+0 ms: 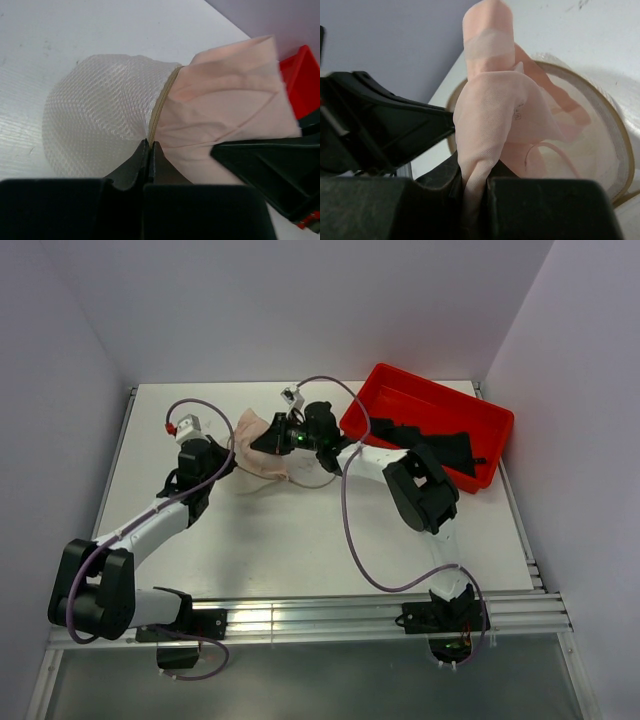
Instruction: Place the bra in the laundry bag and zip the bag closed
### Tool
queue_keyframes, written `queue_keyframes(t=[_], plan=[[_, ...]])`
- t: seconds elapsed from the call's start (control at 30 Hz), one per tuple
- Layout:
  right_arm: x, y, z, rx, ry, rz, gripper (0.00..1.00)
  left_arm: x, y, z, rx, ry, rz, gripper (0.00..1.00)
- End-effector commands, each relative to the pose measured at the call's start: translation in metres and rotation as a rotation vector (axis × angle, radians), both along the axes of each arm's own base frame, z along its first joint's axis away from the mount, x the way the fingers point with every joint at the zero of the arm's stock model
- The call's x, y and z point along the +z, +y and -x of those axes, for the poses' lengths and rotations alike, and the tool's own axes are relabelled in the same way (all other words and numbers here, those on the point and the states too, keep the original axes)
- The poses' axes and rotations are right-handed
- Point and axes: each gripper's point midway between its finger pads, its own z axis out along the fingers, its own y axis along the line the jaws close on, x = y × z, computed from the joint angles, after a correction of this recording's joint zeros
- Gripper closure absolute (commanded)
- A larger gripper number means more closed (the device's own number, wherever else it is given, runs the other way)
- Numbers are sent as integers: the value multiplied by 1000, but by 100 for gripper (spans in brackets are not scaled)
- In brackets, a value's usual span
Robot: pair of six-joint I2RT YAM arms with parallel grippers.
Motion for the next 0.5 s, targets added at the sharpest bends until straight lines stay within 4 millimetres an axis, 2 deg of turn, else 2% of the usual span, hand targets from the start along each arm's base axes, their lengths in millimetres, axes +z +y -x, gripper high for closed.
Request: queue_keyframes(t=[0.0,0.27,0.47], plan=[[9,7,6,41,-57,-15,100,35,-10,-5,-38,-121,72,100],[-37,17,30,120,5,80,100,52,-26,-6,-119,-180,122,100],[-49,20,50,170,1,120,100,55,-32,-7,-152,-201,126,100]])
